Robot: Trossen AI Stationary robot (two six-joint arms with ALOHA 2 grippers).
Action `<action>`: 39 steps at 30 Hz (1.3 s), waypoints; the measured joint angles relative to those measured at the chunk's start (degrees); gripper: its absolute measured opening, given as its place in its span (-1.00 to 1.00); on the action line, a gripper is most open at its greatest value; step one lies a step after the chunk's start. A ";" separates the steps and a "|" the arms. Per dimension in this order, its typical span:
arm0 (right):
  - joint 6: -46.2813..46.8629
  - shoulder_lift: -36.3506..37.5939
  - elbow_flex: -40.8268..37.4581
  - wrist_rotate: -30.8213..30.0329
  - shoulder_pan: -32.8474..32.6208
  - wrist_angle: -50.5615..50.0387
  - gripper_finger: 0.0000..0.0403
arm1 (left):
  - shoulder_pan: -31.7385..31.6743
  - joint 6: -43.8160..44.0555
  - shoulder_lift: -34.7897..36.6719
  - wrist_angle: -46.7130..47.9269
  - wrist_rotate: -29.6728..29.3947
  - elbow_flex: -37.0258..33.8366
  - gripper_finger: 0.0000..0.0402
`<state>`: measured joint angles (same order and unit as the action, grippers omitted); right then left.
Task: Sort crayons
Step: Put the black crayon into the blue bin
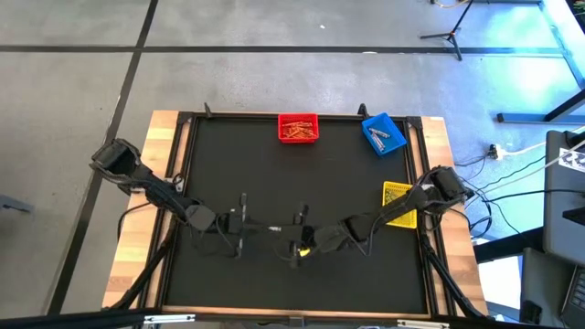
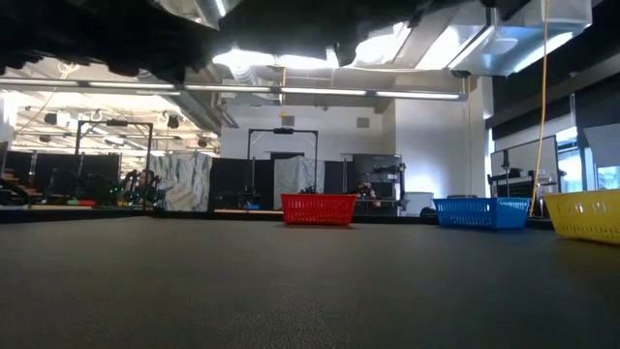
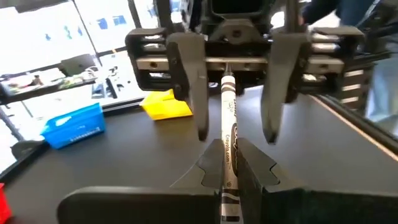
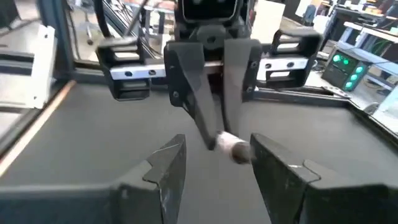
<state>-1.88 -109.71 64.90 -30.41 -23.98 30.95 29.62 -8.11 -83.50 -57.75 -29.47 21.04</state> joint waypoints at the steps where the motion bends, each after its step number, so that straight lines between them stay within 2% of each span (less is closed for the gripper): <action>1: -0.47 -0.02 0.00 0.00 0.34 -0.12 -0.12 | -0.78 -0.07 0.00 -0.01 0.09 0.00 -0.95; 4: -1.61 0.00 0.00 0.89 1.55 -0.11 -0.14 | -2.96 -0.54 0.00 -0.01 0.53 0.00 -0.94; 6: -1.64 0.00 0.00 1.17 2.45 -1.35 -0.24 | -3.87 -1.52 -0.03 0.28 1.07 0.00 -0.94; 12: -5.91 0.00 -0.11 3.13 3.85 -3.15 -0.83 | -5.18 -3.47 0.00 0.40 3.25 0.00 -0.94; 14: -6.56 0.00 -0.13 3.24 3.66 -3.45 -0.96 | -5.45 -4.44 0.00 0.15 3.79 0.02 -0.94; 22: -4.66 0.79 -0.06 1.83 3.75 -5.31 -0.79 | -5.61 -6.06 0.00 0.51 3.09 0.17 -0.94; 27: -0.75 4.07 0.00 -1.55 3.71 -12.25 -0.52 | -5.69 -6.06 0.00 1.17 2.87 0.16 -0.94; 31: 1.02 5.32 0.02 3.39 3.75 -13.25 -0.24 | -5.56 -5.95 0.00 1.33 3.87 0.17 -0.94; 33: 1.24 5.38 0.07 3.95 3.80 -11.82 -0.13 | -5.61 -5.95 0.00 1.78 3.50 0.15 -0.94; 36: 1.30 5.66 0.13 4.11 3.88 -10.29 -0.08 | -5.62 -5.87 -0.11 1.93 3.53 0.07 -0.94; 39: 0.97 5.64 0.13 6.83 3.77 -10.20 -0.10 | -5.61 -5.88 -0.09 1.81 3.62 0.07 -0.94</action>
<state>-0.91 -104.07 65.04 -23.59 -20.21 20.75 24.02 -13.99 -83.59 -55.93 -25.86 21.10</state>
